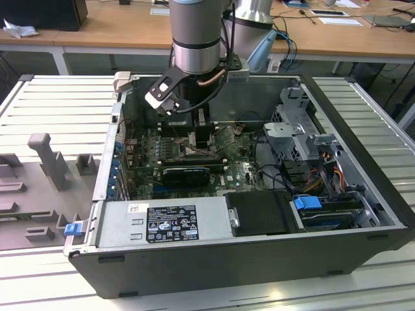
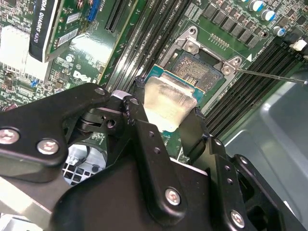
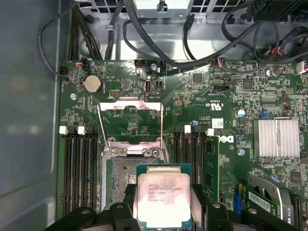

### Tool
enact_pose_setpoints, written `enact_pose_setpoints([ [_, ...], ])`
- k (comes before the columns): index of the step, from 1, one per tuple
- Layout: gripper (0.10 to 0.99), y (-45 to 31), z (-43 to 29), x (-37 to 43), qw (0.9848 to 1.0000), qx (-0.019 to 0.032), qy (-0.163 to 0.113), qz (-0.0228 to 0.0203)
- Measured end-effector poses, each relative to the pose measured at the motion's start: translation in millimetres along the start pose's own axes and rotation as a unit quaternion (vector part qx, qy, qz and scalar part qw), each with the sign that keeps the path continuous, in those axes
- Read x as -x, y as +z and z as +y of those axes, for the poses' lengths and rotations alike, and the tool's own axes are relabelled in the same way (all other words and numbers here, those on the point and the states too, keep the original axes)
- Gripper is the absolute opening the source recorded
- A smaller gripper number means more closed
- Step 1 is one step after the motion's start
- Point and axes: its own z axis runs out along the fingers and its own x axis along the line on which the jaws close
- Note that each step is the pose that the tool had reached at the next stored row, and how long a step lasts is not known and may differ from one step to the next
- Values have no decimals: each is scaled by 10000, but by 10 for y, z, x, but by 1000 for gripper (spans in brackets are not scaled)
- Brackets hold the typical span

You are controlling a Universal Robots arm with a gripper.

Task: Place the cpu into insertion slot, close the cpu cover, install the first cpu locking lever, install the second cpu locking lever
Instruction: 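Place the cpu into insertion slot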

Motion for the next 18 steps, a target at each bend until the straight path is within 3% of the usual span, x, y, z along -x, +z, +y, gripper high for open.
enact_pose_setpoints([
  [4, 529, 27, -12, -13, 10000, 0, 0, -1],
  [6, 529, 71, -17, -123, 10000, 0, 0, 0],
  [8, 529, 129, -21, -168, 10000, 1, 0, 1],
  [12, 529, 217, -30, -194, 10000, 0, 0, 1],
  [15, 529, 333, -82, -203, 10000, 0, 0, 0],
  [18, 529, 375, -85, -231, 10000, 1, 0, 1],
])
